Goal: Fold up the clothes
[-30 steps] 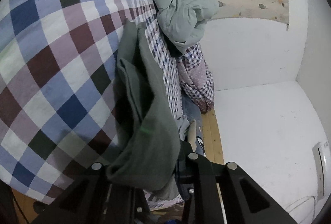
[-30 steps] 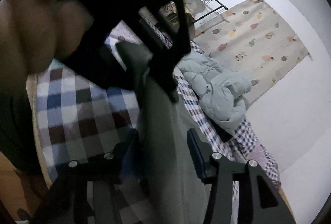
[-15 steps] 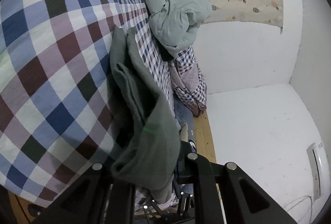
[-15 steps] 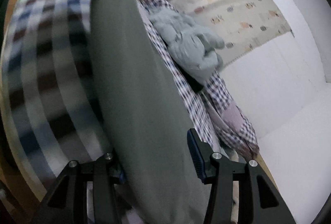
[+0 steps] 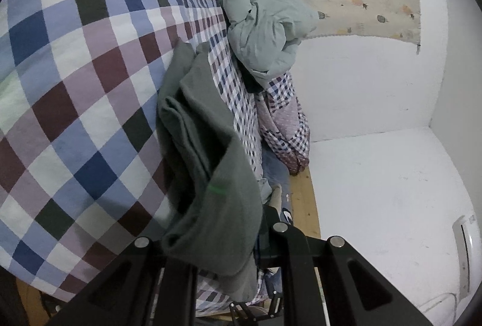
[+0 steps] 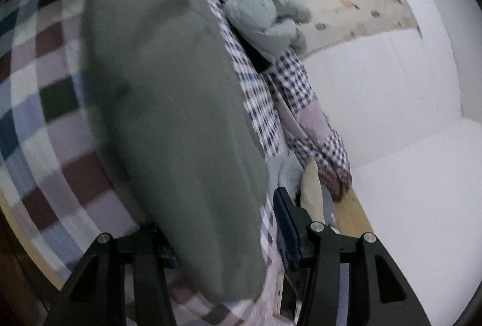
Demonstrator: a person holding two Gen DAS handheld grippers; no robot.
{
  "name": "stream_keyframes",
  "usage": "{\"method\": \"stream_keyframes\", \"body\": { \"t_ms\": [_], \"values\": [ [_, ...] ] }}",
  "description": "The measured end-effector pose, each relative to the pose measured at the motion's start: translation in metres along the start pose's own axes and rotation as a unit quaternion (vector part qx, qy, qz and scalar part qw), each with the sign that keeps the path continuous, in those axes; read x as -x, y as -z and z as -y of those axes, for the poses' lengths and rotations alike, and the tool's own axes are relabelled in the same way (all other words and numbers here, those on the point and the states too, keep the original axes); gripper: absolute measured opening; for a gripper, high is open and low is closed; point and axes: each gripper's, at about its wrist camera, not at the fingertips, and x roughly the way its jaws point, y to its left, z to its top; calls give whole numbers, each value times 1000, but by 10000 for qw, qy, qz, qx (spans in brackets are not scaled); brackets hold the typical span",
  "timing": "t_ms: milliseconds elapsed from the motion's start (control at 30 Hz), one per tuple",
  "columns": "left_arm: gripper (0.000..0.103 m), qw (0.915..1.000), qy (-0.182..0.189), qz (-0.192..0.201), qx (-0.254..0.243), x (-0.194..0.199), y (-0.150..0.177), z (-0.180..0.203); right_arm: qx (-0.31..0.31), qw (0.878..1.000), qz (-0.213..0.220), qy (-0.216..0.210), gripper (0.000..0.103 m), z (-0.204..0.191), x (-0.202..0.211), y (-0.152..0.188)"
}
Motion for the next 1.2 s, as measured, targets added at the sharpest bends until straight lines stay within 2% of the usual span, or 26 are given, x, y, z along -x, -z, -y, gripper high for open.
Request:
{"method": "stream_keyframes", "body": {
  "t_ms": [167, 200, 267, 300, 433, 600, 800, 967, 1200],
  "values": [
    [11, 9999, -108, 19, -6, 1, 0, -1, 80, 9998, 122, 97, 51, 2, 5, 1],
    [11, 9999, -142, 15, -12, 1, 0, -2, 97, 9998, 134, 72, 47, 2, 5, 2],
    [11, 9997, -233, 21, -14, 2, -1, -4, 91, 9998, 154, -22, 22, 3, 8, 4],
    [11, 9996, -277, 26, -16, 2, -1, -5, 80, 9999, 142, -50, 17, 3, 8, 3],
    [11, 9990, -429, 50, -116, 4, 0, -4, -63, 9998, 80, -184, 10, 7, 12, 2],
    [11, 9982, -412, 119, -415, 14, 1, 11, -332, 9990, 44, -286, 8, 29, 20, -6],
    [11, 9972, -138, 249, -690, 35, 2, 43, -527, 9979, 336, -149, 7, 70, 42, -23],
    [11, 9951, 247, 305, -910, 60, 3, 90, -663, 9960, 589, 89, 7, 110, 62, -39],
    [11, 9874, 852, 474, -1248, 101, 10, 167, -996, 9915, 809, 203, 7, 163, 99, -49]
  ]
}}
